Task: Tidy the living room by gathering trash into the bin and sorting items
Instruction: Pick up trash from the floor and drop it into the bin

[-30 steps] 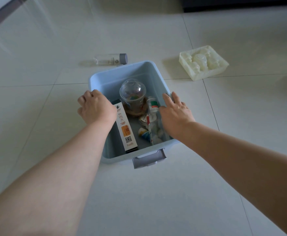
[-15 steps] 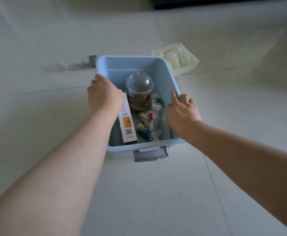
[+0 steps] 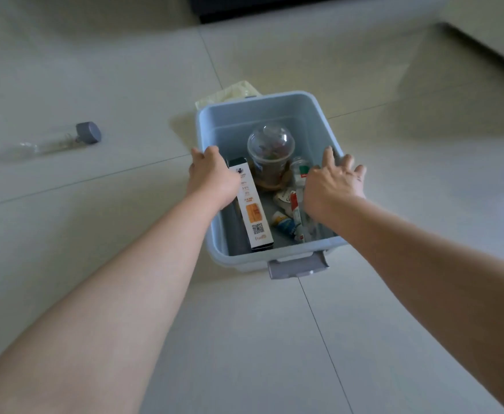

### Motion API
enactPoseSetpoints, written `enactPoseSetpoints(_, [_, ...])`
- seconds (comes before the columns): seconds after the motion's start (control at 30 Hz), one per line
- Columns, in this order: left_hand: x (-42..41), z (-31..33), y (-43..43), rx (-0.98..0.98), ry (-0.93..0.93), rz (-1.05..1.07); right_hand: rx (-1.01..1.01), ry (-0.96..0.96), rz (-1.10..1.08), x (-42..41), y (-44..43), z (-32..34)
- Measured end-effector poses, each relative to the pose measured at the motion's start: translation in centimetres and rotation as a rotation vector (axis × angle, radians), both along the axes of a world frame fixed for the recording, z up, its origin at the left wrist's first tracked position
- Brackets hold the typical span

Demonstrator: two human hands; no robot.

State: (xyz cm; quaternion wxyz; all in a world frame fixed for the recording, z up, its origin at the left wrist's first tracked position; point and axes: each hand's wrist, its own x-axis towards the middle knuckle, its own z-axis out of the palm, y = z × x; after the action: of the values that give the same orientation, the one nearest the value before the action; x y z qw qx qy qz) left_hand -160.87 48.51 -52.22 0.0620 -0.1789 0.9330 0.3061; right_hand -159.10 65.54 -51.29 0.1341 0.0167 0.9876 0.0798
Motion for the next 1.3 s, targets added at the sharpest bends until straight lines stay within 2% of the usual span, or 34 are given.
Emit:
enactPoseSetpoints(0.1, [-2.0,0.2,2.4,0.042,0.011,-0.037,-0.091,-0.033,-0.066,-1.3,1.6,0.0])
enactPoseSetpoints(0.23, [-4.5,0.1,5.9,0.14,0.071,-0.018,-0.298,0.024,-0.021,-2.2,1.5,-0.4])
enactPoseSetpoints(0.4, [-7.5,0.5,10.0,0.499,0.012,0.001,-0.446,-0.01,0.137,-2.1,0.8,-1.1])
enactPoseSetpoints(0.53, [-10.3,1.0,12.1,0.748,-0.04,0.041,-0.522,0.057,0.099,-2.8,2.9,-1.2])
enactPoseSetpoints(0.7, [-12.9,1.2,12.9,0.77,-0.142,0.112,-0.656,0.142,0.071,-4.0,4.0,-1.4])
enactPoseSetpoints(0.87, [-12.6,2.0,12.0,0.827,-0.157,0.23,-0.61,0.101,0.145,-5.6,2.9,-1.5])
enactPoseSetpoints(0.93, [-12.9,1.6,10.6,0.754,-0.147,0.276,-0.623,0.076,0.098,-6.8,2.0,-1.5])
enactPoseSetpoints(1.1, [-15.3,-1.5,4.9,0.41,-0.226,0.301,-0.576,0.095,0.066,-9.6,0.2,-1.7])
enactPoseSetpoints(1.3, [-17.0,-4.8,-1.4,-0.119,-0.204,0.042,-0.542,0.176,-0.022,-9.3,-1.6,-3.0])
